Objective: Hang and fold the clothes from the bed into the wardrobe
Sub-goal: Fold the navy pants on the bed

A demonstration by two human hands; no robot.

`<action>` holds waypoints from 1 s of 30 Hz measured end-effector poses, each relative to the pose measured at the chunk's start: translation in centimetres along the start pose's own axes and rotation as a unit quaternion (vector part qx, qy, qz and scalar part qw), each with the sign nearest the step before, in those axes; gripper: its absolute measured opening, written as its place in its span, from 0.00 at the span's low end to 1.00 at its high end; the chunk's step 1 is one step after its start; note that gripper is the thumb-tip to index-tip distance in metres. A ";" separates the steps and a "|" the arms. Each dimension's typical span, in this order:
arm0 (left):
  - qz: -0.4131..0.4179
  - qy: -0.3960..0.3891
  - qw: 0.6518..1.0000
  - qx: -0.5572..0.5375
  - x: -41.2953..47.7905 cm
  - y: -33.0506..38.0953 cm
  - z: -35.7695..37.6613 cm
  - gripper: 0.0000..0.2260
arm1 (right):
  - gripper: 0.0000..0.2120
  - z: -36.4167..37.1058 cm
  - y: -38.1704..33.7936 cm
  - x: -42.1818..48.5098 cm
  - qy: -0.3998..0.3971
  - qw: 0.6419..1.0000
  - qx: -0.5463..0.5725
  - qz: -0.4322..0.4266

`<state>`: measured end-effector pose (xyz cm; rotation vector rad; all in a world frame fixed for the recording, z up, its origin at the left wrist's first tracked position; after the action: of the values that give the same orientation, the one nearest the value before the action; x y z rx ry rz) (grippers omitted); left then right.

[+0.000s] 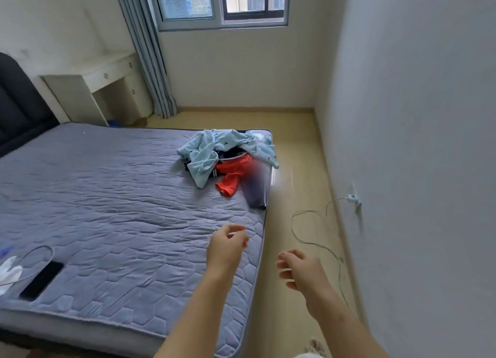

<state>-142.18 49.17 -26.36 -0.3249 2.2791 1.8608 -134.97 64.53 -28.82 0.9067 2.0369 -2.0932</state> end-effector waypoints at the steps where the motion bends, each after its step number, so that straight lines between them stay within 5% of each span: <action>1: -0.002 -0.010 1.000 0.004 1.6 0.4 1.5 0.07 | 0.09 -0.5 -0.9 1.9 -0.003 1.000 -0.002 0.000; 12: -0.053 -0.018 0.998 0.002 19.2 7.8 16.7 0.08 | 0.08 -6.2 -13.0 24.9 -0.054 0.998 -0.034 -0.001; 30: -0.163 0.055 0.985 -0.021 51.9 8.4 18.3 0.08 | 0.07 2.8 -22.1 56.0 -0.105 0.977 -0.173 0.068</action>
<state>-194.32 65.91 -36.43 -0.7740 2.0991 1.7624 -191.93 83.22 -35.19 0.7104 2.0703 -1.6165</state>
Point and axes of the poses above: each hand's wrist, its own x-axis towards the middle knuckle, its own z-axis out of the palm, y = z × x, the point moved 7 cm from there along x, towards the middle knuckle, and after that the axes turned 1 degree about y, right-handed, at the moved point
